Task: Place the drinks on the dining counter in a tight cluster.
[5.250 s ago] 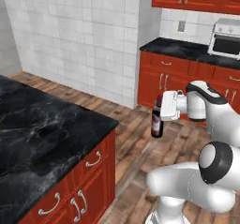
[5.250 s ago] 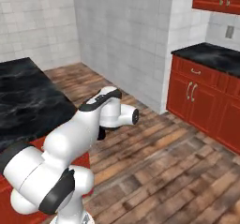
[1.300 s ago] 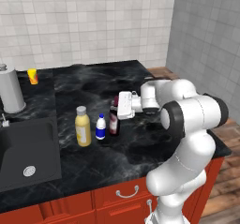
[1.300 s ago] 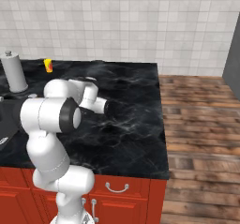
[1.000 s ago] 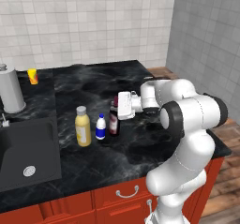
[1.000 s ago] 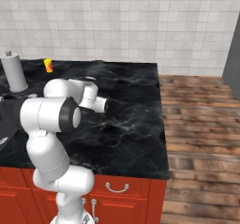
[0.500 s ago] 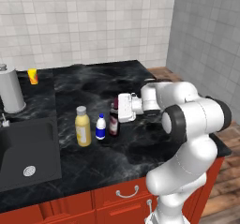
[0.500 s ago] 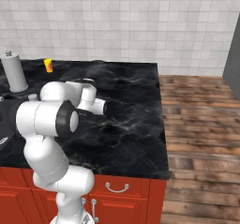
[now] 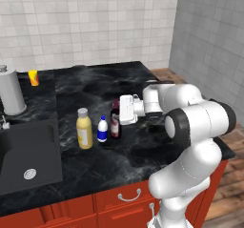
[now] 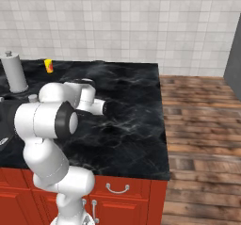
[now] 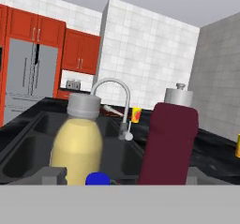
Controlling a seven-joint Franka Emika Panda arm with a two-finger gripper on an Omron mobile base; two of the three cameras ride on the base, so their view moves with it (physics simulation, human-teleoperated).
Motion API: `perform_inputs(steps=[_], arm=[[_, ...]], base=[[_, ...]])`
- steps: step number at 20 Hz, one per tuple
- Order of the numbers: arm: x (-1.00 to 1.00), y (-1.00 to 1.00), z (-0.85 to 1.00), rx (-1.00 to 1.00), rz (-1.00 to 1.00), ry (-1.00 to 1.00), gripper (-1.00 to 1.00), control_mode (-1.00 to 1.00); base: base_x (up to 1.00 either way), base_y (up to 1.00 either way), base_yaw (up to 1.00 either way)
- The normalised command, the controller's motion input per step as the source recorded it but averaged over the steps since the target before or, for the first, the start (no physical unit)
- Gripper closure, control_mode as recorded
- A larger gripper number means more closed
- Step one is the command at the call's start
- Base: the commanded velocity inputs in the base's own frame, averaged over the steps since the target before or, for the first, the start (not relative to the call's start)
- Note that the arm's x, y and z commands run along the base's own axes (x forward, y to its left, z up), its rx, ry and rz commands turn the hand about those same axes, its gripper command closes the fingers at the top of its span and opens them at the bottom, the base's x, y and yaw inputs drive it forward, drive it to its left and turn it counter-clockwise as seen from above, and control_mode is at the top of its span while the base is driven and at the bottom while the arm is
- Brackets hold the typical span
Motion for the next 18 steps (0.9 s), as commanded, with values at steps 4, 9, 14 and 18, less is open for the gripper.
perform_inputs(steps=[4,9,14,18], arm=[[-0.06,-0.01,0.0,0.0,0.0,0.0,-1.0,-1.0],[-0.11,-0.11,0.0,0.01,0.0,0.0,-1.0,-1.0],[-0.03,-0.22,0.0,0.03,0.0,0.02,-1.0,-1.0],[0.0,-0.18,0.0,0.0,-0.02,0.03,-1.0,-1.0]], base=[[0.0,0.0,0.0],[0.0,0.0,0.0],[0.0,0.0,0.0],[0.0,0.0,0.0]])
